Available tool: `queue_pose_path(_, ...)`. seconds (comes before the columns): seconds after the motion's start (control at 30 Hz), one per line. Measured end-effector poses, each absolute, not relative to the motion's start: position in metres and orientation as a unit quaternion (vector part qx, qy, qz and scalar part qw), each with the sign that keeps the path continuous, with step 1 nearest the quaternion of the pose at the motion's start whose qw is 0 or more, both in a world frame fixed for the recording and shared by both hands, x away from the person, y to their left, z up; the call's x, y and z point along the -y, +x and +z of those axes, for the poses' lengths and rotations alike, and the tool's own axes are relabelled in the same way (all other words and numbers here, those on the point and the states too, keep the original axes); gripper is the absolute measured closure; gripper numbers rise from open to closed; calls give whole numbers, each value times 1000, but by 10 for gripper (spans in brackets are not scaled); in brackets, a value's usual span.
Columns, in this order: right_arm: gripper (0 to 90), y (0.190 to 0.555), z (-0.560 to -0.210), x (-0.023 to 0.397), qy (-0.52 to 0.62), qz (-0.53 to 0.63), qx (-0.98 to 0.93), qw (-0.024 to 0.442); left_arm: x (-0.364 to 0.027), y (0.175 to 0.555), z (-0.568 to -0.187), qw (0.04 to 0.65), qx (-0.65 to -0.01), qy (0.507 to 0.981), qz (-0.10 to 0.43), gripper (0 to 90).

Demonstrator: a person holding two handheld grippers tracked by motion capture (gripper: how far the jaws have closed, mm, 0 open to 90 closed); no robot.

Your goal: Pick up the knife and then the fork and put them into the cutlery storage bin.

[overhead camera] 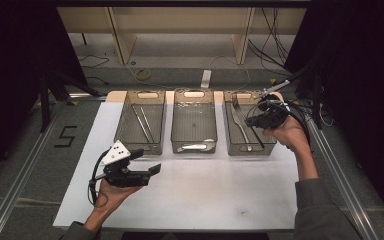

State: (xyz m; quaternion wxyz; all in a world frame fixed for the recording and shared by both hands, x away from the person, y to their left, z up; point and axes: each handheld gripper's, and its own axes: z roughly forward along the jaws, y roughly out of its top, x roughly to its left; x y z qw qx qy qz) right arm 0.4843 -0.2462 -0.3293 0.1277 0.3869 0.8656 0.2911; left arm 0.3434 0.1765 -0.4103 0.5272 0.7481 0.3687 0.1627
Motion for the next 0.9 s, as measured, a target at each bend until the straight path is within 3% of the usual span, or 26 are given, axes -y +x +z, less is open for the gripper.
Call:
queue_pose_path(0.47,851,509,-317,239,400,291,-857,147,-177,344,-410,527,-368,748,163,162)
queue_pose_path(0.9,851,530,-331,244,441,285,-838,149,-177,343,-410,528,-368,748,163,161)
